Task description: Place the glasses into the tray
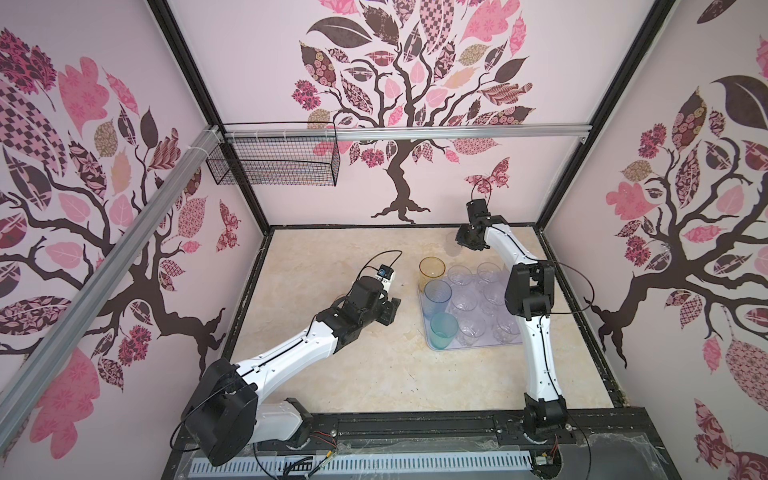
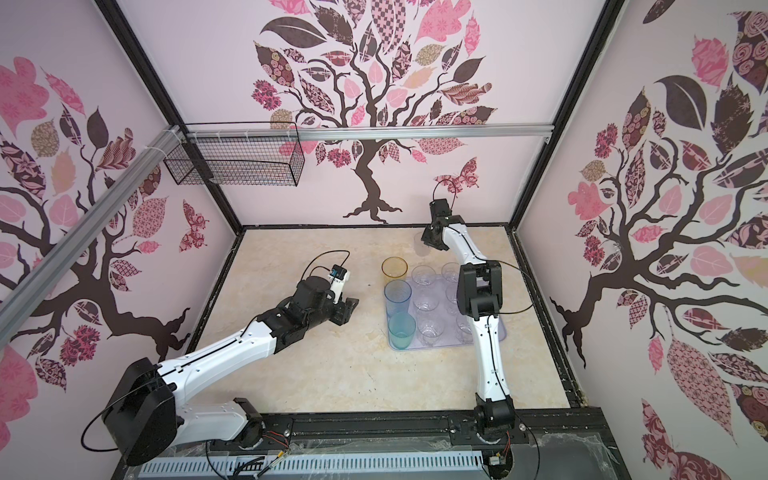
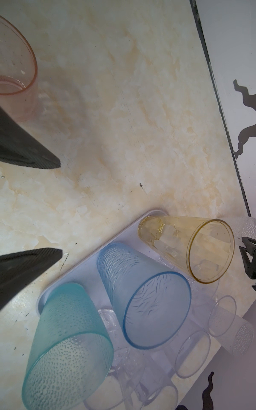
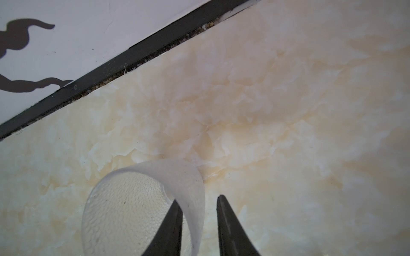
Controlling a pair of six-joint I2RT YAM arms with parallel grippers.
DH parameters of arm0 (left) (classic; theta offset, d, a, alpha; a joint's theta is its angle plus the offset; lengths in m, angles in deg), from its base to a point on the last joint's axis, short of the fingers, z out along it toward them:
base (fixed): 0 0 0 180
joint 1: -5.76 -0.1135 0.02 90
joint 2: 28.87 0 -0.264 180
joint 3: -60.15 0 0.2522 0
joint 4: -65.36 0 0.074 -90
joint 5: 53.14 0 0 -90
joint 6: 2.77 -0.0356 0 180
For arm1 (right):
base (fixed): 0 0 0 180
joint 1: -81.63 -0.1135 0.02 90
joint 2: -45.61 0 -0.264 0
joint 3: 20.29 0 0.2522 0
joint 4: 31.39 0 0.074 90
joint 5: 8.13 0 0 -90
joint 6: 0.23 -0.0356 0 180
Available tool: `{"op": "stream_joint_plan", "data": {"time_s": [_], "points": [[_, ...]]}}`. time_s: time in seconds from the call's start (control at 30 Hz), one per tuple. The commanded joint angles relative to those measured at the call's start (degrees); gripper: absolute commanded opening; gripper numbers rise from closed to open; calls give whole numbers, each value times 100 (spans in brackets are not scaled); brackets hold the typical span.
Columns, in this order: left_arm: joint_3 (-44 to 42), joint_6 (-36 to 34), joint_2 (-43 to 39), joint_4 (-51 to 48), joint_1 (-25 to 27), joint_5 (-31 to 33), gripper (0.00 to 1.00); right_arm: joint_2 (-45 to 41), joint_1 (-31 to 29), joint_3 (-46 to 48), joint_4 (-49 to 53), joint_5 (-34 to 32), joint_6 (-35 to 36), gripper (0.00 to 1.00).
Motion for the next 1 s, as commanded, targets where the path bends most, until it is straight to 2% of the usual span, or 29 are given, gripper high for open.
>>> {"op": "stream_joint_plan", "data": {"time_s": [0.0,0.17,0.53,0.7,0.97], "points": [[-134,-21,54,104,-2,60,60,-325,-56,78,77,23,102,19],[-199,7,60,125,-7,113,60,-819,-148,370,22,14,141,13],[-311,-4,-153,63,-2,322,60,-2244,-325,1156,20,113,163,10],[-332,49,-599,-169,-2,434,60,-3208,-355,1956,-64,154,224,8],[145,-201,-1255,-968,4,308,59,-4895,-374,3320,111,-87,453,8]]}}
